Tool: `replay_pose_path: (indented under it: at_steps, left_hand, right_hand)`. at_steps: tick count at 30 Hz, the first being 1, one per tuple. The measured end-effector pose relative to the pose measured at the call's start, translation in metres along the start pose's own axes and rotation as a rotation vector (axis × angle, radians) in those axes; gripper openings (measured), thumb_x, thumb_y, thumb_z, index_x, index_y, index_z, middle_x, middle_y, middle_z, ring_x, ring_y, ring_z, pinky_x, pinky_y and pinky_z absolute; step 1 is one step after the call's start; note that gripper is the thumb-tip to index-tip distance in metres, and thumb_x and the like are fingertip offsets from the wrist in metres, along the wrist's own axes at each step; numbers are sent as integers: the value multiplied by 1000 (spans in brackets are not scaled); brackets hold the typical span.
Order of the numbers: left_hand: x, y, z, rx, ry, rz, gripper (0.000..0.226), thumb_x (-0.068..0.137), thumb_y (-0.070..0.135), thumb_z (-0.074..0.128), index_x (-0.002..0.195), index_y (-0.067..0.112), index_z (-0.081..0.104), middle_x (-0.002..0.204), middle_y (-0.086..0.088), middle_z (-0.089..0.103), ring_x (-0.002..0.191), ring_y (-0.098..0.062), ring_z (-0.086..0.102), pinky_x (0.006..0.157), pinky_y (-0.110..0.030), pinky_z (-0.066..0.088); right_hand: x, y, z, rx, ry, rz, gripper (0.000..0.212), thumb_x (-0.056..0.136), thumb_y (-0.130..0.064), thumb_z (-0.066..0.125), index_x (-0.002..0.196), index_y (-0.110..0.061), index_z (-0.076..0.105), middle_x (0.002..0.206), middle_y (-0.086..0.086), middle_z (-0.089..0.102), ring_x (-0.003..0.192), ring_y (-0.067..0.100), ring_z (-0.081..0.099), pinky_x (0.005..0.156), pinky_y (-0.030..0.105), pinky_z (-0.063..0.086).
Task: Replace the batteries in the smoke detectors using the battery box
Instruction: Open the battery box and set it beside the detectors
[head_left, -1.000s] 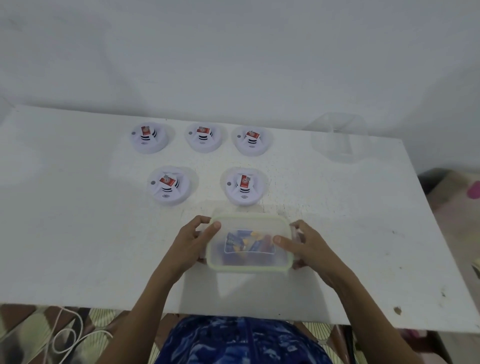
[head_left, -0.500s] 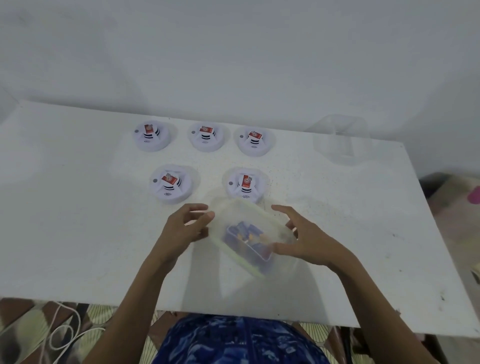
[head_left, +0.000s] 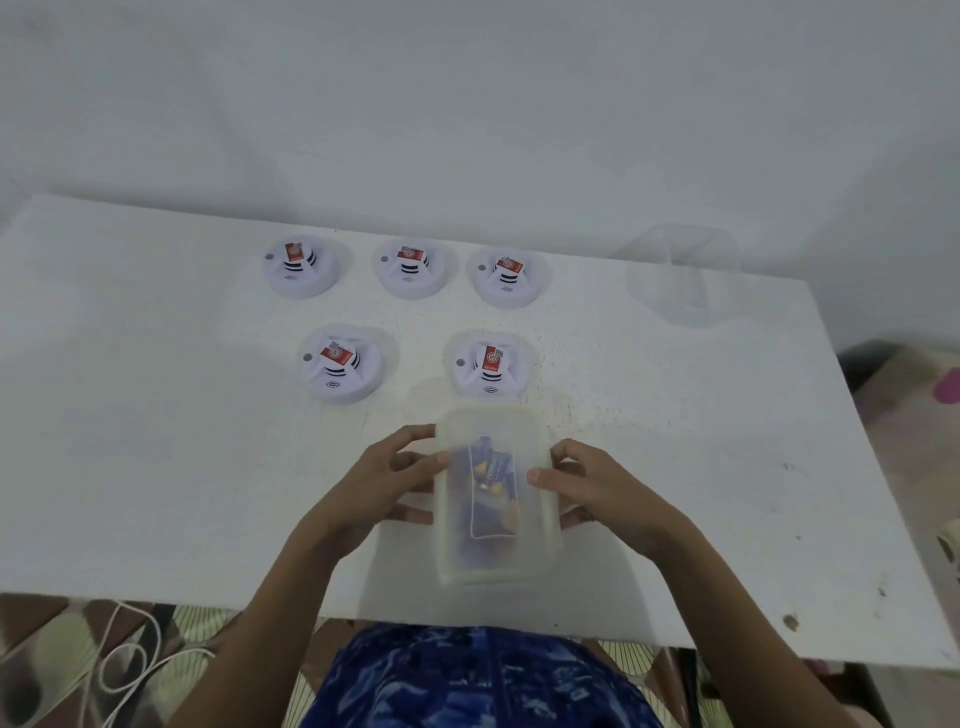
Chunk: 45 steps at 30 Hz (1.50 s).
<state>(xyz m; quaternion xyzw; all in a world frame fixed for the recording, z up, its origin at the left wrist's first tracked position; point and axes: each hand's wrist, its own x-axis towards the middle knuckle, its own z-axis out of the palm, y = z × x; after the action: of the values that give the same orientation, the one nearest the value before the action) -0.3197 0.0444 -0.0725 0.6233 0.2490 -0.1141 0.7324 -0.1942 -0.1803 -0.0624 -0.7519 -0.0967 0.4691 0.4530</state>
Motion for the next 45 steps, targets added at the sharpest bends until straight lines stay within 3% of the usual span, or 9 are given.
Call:
replay_pose_path:
  at_steps: [5,12,21,25,31,35,38,41,45]
  left_hand:
    - [0,-3,-4,-28,-78,-42,46,83,31,68,126,36,53,111,-9,69,103,-31,65,86,-50,55]
    - [1,-2,-2,-89,-132,-53,46,85,29,68,128,32,49,113,-15,68,103,-35,65,93,-51,51]
    - [-1,4,-2,-12,-28,-69,37,80,29,71,112,16,60,105,-20,69,98,-35,65,76,-41,58]
    - [-3,8,-2,33,29,-64,44,71,31,77,104,7,60,97,-22,69,85,-26,67,67,-35,57]
    - [-12,25,-10,22,37,93,23,79,18,72,97,6,65,84,-7,65,80,-19,61,76,-38,57]
    - [-24,46,-12,5,71,255,13,84,12,65,96,10,69,90,-7,66,84,-16,62,80,-33,55]
    - [-30,62,-4,0,155,374,10,84,7,63,90,12,70,91,0,70,85,-12,63,79,-30,54]
    - [-31,72,0,29,227,458,17,87,2,60,81,16,69,81,13,66,77,-7,58,76,-31,51]
    - [-32,71,3,111,139,515,19,94,-3,48,91,9,62,95,1,63,88,-13,63,77,-27,54]
  right_hand:
    - [4,11,2,302,-55,-4,32,86,-19,68,113,-4,59,114,16,66,103,32,66,91,47,53]
    - [4,15,2,380,-75,-21,30,86,-18,68,111,-4,60,116,20,65,106,37,63,90,47,53]
    - [3,13,0,286,-62,-46,37,85,-26,70,116,-8,61,112,14,68,102,34,66,86,53,54]
    - [0,8,1,109,49,-75,34,82,-33,72,105,-10,62,101,12,70,93,33,68,76,40,59]
    - [-16,-6,-5,238,161,-188,9,90,-16,62,94,-7,63,83,15,63,74,25,58,61,28,50]
    - [-33,-26,-19,360,209,-345,7,89,-5,60,92,-4,65,78,11,61,72,25,53,65,35,47]
    - [-44,-40,-22,369,257,-454,6,89,-4,58,89,-4,64,83,13,61,77,25,56,74,36,49]
    - [-50,-47,-20,322,312,-504,9,91,-7,58,90,-12,66,102,6,66,96,26,61,87,37,49]
    - [-49,-48,-10,477,304,-492,18,92,-1,53,94,-11,68,116,1,66,104,22,64,82,38,50]
